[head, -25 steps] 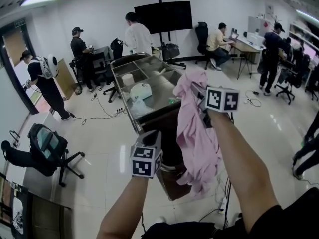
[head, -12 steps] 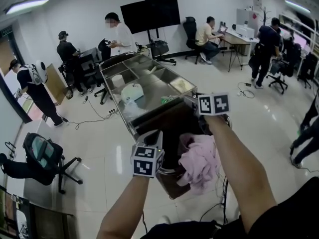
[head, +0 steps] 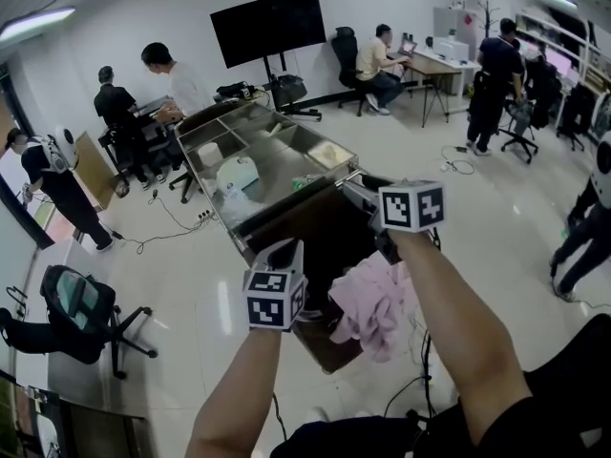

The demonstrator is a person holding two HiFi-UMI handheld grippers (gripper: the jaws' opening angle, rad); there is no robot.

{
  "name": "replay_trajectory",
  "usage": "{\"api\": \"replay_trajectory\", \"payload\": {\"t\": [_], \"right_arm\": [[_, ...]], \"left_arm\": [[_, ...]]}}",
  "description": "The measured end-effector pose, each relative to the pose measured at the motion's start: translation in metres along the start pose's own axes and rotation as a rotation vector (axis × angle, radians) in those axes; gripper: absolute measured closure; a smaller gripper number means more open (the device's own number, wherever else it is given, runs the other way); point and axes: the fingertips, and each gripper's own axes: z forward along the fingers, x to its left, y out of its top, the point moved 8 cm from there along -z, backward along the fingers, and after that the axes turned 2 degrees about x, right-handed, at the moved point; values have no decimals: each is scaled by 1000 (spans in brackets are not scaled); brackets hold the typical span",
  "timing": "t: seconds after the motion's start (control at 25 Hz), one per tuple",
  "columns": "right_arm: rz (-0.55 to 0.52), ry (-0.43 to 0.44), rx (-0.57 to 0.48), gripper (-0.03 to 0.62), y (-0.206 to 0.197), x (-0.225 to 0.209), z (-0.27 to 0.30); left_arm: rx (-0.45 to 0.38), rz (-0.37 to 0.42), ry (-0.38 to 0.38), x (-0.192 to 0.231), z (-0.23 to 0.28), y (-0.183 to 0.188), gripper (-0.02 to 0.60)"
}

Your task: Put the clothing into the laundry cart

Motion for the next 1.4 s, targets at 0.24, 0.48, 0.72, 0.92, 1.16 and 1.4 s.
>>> {"api": "replay_trajectory", "payload": {"t": [0.24,0.48,0.72,0.92,1.16,1.4], "right_arm": [[-41,-17,-72,592,-9,12,-49],[-64,-16,-106,592,-30,23,-106],[-76,-23,-92,592,-78,29,-159],[-27,-25,-51,592,-122,18,-183],[-15,-14,8,592,-159,21,-204],[-16,-12,58,592,-196,24,-216]], "left_arm": [[-25,3,-20,-17,-17,2,581],[-35,-6,-45,-48,-38,-4,581],[-55,8,-59,-84,-64,-16,581],[-28,-5,-58,-109,-76,-41,581],[6,-23,-56,-134,-84,-72,581],[43,-26,-66,-153,-90,-107,581]]}}
